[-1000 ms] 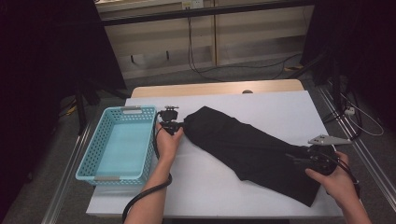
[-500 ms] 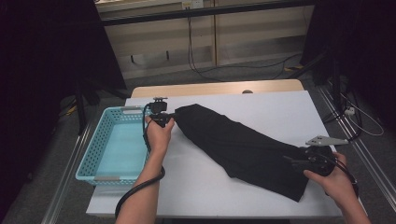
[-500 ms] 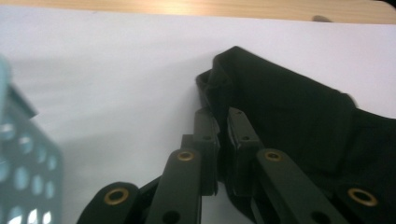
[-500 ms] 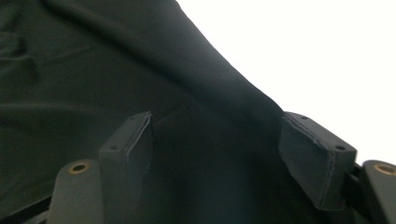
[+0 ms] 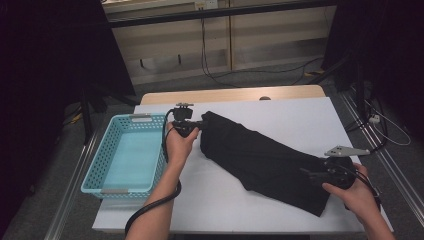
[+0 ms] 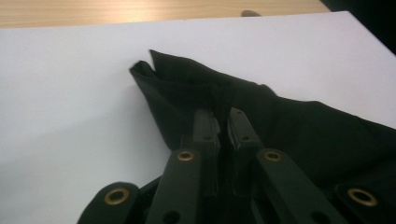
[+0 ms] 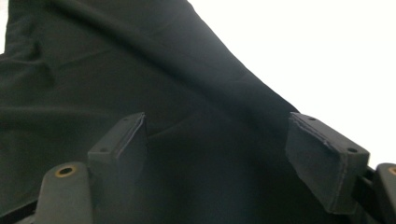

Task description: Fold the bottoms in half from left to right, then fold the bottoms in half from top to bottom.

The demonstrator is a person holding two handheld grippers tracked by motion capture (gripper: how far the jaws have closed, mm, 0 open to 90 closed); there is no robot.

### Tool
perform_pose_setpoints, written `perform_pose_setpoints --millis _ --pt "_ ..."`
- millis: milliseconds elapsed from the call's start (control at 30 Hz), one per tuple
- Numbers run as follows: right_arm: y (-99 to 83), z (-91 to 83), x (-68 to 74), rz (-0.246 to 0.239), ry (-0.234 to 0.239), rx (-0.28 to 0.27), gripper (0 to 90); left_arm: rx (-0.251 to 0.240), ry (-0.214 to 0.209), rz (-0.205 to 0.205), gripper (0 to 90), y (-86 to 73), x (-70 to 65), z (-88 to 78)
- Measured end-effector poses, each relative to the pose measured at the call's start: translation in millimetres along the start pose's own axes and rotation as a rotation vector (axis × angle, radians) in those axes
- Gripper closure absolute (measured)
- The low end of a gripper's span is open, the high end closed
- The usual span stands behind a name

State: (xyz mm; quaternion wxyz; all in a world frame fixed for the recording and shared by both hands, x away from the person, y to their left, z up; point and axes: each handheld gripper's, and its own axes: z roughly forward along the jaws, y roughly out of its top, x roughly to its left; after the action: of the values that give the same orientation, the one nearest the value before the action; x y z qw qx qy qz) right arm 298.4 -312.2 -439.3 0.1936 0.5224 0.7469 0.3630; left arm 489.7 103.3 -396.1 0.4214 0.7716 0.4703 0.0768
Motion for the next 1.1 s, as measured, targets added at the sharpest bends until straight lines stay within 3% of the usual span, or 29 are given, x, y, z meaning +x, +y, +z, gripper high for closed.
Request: perform_pose_setpoints --millis 500,1100 --pt "5.2 8.2 10.2 -0.024 0.026 0.006 18.9 -0.01 -0.11 0.039 84.6 -3.6 -20.8 -2.9" --pt "6.6 7.5 13.5 -0.032 0.036 0.0 18.8 -0.001 -0.179 0.052 84.9 -8.6 -37.2 -0.6"
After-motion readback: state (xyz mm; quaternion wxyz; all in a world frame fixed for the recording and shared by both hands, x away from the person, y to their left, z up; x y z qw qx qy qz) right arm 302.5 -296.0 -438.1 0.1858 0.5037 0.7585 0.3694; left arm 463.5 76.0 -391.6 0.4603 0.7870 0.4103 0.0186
